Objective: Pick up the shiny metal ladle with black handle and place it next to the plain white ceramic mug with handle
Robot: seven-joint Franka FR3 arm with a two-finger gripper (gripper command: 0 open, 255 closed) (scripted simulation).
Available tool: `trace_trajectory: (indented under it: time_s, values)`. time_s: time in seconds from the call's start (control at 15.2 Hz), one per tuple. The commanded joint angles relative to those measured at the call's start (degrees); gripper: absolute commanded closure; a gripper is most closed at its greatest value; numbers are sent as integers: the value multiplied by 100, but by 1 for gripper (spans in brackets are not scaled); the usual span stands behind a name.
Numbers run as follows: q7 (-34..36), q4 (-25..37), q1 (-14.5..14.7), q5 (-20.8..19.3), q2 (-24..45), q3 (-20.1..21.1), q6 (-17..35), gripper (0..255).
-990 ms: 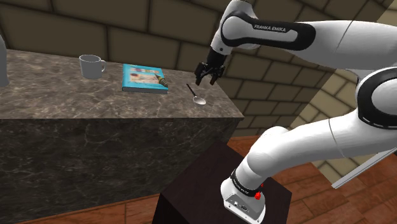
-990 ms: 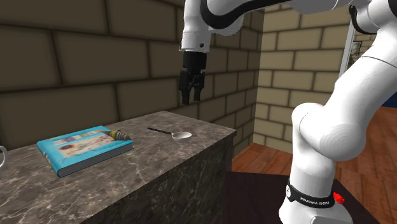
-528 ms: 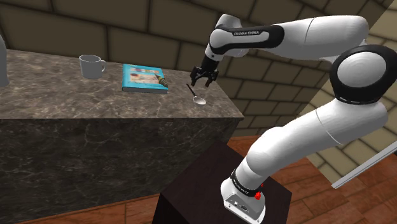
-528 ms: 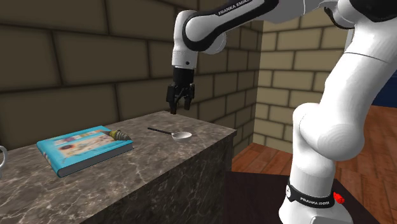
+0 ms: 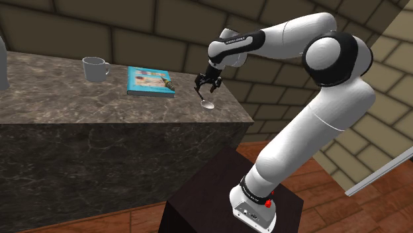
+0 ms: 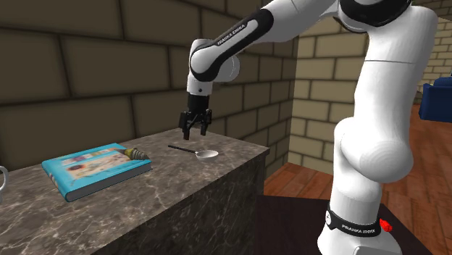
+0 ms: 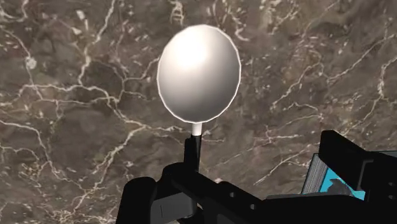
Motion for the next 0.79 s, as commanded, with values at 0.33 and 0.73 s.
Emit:
trace_trajectory:
  time_s: [0.33, 0.73]
  values:
    - [-326, 891, -242, 619, 1414, -258, 525, 0]
    - [-455, 896, -289, 828, 1787, -217, 870, 0]
